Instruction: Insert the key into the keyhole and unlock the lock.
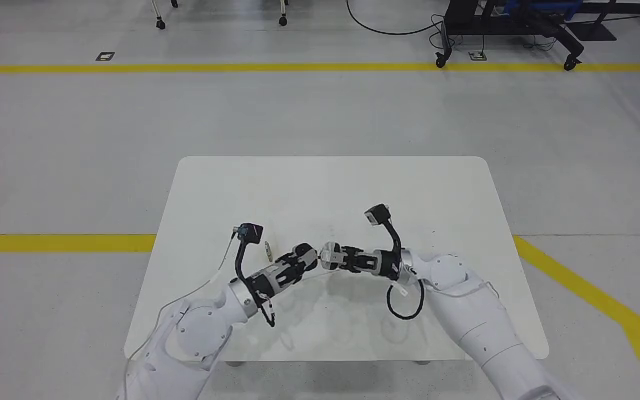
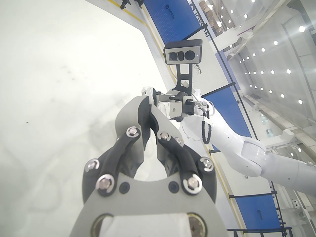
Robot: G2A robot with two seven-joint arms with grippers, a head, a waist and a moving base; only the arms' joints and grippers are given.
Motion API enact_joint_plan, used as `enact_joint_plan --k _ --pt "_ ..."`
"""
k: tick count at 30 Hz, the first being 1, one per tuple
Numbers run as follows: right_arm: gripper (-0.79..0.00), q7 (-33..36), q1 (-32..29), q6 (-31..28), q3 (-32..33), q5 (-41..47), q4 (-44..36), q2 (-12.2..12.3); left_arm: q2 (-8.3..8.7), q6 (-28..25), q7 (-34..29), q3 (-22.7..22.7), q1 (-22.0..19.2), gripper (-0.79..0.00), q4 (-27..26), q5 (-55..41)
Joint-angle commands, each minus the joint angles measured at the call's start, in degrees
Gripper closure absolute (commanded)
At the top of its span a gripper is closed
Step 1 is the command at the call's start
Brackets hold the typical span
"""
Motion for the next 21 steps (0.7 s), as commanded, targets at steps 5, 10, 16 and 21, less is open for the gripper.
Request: enact_joint_plan --k 5,10,16,21 --pt "-0.099 -0.1 -0.5 -0.1 0.2 0.1 -0.5 0.2 0.03 0.1 0.1 0.2 0.4 0.000 -0.4 0.8" --pt "-0.086 0.1 -0.8 0.1 0.3 0.4 -1.2 0.4 0.05 0.7 0.3 0.2 0.6 0.000 -0.8 1.6" --pt "-0.052 0.4 -1.0 0.4 0.5 0.5 -1.7 0.6 0.09 1.3 0.8 0.0 1.1 0.000 -1.3 2.1" --pt "-0.049 0.7 -1.0 0.7 0.4 0.8 -1.9 0.7 0.26 1.4 0.7 -1.0 1.6 0.000 -1.5 1.9"
